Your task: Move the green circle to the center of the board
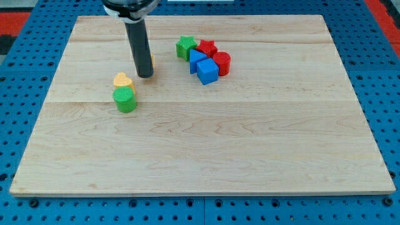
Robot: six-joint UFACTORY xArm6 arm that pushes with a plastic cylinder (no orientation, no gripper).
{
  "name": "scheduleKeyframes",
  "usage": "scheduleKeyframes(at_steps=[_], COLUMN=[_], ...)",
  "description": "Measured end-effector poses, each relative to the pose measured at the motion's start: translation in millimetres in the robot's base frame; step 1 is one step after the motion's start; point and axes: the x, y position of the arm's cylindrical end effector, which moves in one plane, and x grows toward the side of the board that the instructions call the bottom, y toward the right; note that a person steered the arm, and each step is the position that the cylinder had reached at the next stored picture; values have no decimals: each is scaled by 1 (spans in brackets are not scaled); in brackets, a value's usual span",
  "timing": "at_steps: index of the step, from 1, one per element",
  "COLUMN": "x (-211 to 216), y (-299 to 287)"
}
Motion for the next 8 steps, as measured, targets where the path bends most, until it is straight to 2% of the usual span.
scheduleKeyframes(at_steps=[1,2,3,4,5,8], x=[-24,-21,11,56,86,91], y=[-24,-59,-95,-91,-58,20])
